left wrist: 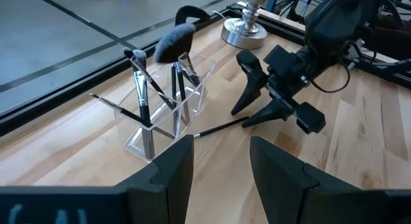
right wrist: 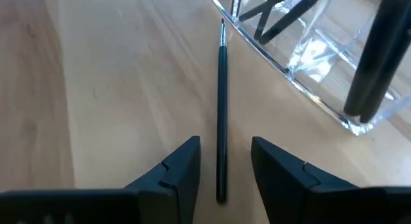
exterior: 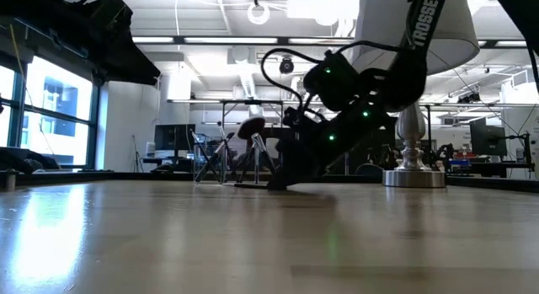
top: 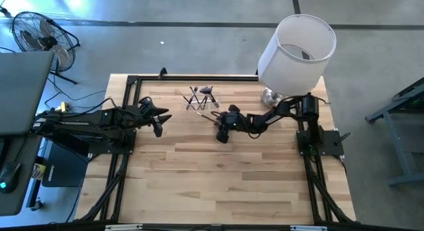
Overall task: Put items in baskets/containers
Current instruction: Put the liner brush into the transparent organizer
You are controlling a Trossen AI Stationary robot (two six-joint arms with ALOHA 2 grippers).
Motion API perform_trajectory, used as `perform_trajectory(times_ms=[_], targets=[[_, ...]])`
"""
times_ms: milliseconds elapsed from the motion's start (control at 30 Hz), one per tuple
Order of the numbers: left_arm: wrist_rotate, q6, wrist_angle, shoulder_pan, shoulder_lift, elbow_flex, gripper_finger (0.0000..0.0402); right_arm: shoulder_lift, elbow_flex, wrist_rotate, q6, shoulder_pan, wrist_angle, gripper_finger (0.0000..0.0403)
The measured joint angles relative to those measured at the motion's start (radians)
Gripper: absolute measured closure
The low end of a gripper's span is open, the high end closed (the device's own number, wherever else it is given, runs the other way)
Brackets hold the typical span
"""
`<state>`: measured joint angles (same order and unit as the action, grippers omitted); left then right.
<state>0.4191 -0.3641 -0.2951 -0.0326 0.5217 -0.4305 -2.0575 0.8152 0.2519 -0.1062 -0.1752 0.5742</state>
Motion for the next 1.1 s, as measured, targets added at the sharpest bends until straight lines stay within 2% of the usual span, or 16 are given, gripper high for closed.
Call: perform_trajectory(times_ms=[133, 333, 433, 600, 733, 900, 1033, 1100], targets=[[0.000, 0.000, 0.000, 0.000, 0.000, 0.000, 0.0250, -0.010, 0.029, 0.025, 0.009, 0.011, -0.074, 0.0288], [0.003, 0.000, -0.031, 0.000, 0.011, 0.000, 0.0250, -0.009, 0.028, -0.032, 0.025, 0.027, -0.092, 0.0388], [-0.013, -0.011, -0.073, 0.000, 0.061, 0.000, 0.0250, -0.009, 0.028, -0.044, 0.025, 0.049, -0.093, 0.0383], [-0.084, -0.010, -0.088, 0.000, 0.227, 0.000, 0.0250, -0.009, 0.026, -0.048, 0.025, 0.091, -0.093, 0.0395], [-0.111, 0.005, -0.028, 0.000, 0.398, 0.000, 0.0250, -0.009, 0.025, -0.067, 0.030, 0.117, -0.086, 0.0390], [-0.205, 0.072, 0.097, 0.000, 0.612, 0.000, 0.0250, -0.009, 0.025, -0.205, 0.061, 0.132, -0.071, 0.0397], [-0.241, 0.072, 0.187, 0.000, 0.747, 0.000, 0.0250, -0.009, 0.025, -0.328, 0.099, 0.148, -0.070, 0.0398], [-0.263, 0.082, 0.232, 0.000, 0.798, 0.000, 0.0250, -0.009, 0.025, -0.351, 0.113, 0.155, -0.071, 0.0399]])
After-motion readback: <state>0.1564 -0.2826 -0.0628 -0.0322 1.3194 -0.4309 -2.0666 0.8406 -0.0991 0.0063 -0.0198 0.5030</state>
